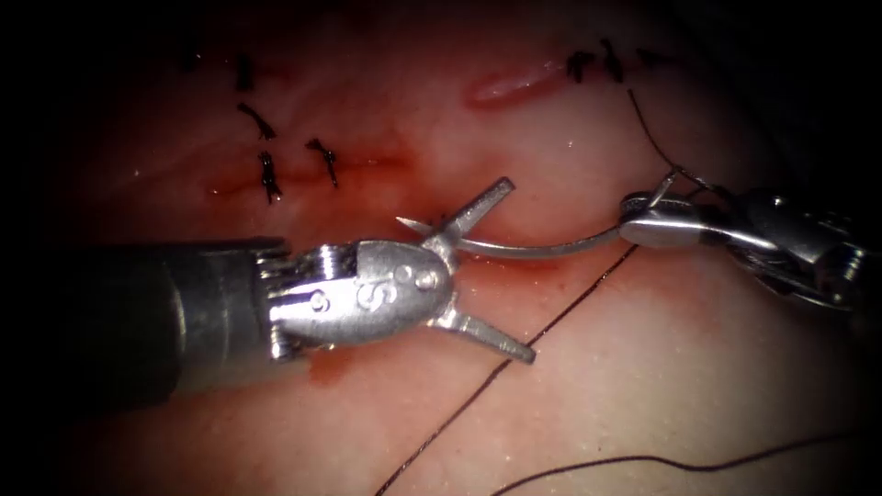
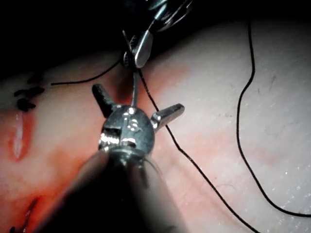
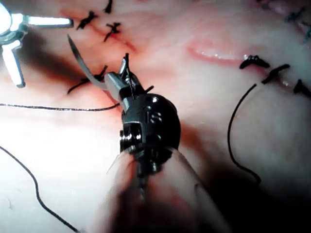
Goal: Wound Closure
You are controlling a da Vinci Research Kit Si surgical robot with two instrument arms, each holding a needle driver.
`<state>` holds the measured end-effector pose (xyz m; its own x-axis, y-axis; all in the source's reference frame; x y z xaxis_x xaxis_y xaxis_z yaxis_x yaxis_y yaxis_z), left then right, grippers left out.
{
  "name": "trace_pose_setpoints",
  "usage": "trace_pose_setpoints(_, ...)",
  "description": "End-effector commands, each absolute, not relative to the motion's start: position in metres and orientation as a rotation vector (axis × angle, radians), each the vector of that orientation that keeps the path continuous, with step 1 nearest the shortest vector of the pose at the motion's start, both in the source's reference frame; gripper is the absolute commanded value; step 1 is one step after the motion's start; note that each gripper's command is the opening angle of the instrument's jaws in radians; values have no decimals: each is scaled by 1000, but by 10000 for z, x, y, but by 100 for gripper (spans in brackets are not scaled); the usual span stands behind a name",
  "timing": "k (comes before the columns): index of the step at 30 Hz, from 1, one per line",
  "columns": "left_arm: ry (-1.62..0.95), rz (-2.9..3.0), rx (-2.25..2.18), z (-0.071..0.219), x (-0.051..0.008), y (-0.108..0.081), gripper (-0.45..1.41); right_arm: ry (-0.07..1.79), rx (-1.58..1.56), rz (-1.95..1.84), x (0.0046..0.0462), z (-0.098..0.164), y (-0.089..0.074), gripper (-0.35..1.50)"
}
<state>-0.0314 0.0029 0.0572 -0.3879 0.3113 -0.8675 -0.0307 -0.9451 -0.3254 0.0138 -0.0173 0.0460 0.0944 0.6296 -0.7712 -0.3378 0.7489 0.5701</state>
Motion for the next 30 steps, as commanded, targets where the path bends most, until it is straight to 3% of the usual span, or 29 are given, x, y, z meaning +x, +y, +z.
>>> trace_pose_setpoints(1, -416, 2424, -1565, 574, -317, 38, 123, 1295, 251, 651, 142, 463, -168, -35)
trace_pose_setpoints(14, -943, 2761, -1005, 572, -307, 70, 114, 1352, 28, 172, 159, 417, -150, -35)
trace_pose_setpoints(30, -1228, 2796, -781, 621, -343, 122, 94, 1303, -146, -43, 181, 390, -158, -35)
